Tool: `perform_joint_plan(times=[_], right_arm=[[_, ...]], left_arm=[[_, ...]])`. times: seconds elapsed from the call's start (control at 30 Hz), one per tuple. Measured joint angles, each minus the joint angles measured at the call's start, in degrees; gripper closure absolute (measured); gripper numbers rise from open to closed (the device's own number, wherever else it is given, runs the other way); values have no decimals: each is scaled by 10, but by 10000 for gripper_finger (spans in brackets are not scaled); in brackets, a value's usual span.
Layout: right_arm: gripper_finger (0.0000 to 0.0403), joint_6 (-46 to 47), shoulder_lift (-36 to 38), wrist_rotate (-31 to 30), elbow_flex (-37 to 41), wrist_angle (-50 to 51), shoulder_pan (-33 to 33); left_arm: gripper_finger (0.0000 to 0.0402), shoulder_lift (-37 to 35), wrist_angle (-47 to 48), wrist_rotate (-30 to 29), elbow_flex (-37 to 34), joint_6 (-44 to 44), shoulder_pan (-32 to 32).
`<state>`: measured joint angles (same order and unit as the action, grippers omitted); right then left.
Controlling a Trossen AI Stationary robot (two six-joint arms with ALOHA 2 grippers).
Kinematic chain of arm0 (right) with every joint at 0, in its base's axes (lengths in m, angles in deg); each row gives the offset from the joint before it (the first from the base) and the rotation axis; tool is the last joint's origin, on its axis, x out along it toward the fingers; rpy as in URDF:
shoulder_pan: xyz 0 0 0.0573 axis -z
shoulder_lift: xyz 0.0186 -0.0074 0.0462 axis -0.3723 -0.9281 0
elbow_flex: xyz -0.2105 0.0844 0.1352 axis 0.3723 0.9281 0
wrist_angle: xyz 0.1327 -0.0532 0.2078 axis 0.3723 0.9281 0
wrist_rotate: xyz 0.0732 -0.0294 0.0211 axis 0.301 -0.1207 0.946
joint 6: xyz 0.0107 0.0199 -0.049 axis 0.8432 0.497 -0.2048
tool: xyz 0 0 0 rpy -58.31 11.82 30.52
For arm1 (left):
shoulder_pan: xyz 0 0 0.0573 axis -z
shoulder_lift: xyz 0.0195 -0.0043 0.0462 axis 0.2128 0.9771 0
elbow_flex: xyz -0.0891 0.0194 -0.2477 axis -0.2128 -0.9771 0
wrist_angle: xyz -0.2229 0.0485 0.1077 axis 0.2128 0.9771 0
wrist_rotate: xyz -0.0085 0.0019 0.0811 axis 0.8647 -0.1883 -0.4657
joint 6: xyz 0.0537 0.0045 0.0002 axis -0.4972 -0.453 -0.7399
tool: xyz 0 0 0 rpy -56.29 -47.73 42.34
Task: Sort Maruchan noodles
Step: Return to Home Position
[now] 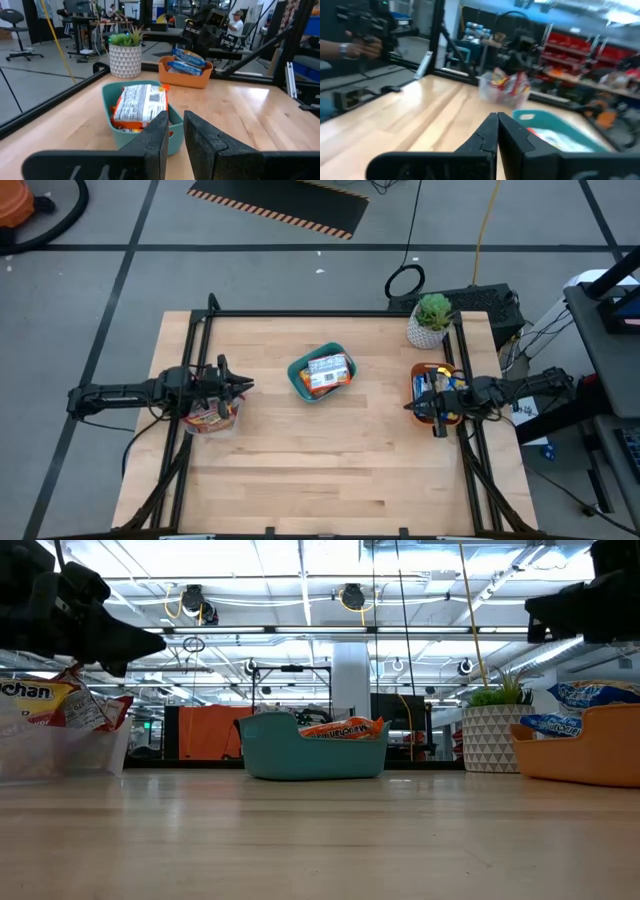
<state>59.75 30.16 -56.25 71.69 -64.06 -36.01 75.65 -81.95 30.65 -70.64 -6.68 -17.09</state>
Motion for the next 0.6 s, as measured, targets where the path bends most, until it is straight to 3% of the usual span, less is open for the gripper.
perform_joint_plan(times=[0.23, 0.6], right_arm=[[399, 30, 0, 99, 0, 16, 36], [399, -7, 0, 70, 0, 20, 98]], left_arm=[[337, 0, -3, 0, 0, -1, 0], [337, 0, -4, -4, 0, 5, 0]])
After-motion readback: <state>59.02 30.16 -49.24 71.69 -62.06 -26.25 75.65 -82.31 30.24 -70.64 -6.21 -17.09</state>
